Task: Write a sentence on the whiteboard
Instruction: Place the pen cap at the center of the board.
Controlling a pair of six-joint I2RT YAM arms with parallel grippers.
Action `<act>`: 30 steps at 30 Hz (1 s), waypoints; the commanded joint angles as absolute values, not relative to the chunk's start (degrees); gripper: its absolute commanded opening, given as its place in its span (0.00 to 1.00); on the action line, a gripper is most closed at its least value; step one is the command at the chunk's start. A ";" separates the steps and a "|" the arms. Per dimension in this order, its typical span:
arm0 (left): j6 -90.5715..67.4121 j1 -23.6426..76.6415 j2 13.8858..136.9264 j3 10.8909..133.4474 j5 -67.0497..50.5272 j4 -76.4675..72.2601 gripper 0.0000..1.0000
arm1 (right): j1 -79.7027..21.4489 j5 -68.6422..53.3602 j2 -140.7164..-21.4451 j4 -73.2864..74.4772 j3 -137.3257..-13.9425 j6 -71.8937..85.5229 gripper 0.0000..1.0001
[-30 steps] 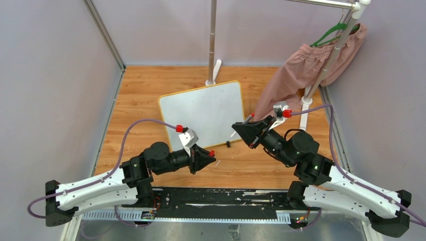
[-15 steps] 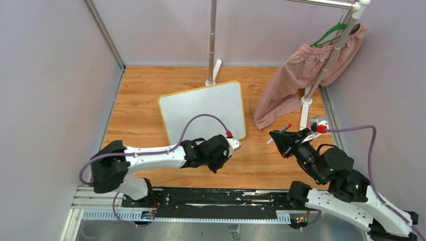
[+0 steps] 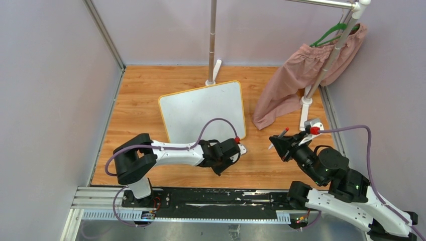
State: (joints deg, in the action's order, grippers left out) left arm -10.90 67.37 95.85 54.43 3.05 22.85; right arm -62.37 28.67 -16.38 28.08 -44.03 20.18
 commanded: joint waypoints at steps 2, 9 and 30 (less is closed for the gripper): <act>-10.36 68.01 99.49 56.49 3.35 25.44 0.18 | -61.96 29.40 -14.66 28.43 -43.52 20.50 0.00; -10.46 68.38 100.53 57.25 3.75 25.76 0.32 | -61.95 29.75 -14.16 28.48 -42.80 20.62 0.00; -11.46 68.55 97.67 58.01 9.40 26.59 0.52 | -61.96 29.58 -13.54 29.18 -42.78 21.10 0.00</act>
State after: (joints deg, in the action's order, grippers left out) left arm -11.11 68.51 98.78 58.30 5.91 25.45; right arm -62.37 28.71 -14.20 28.36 -43.11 20.40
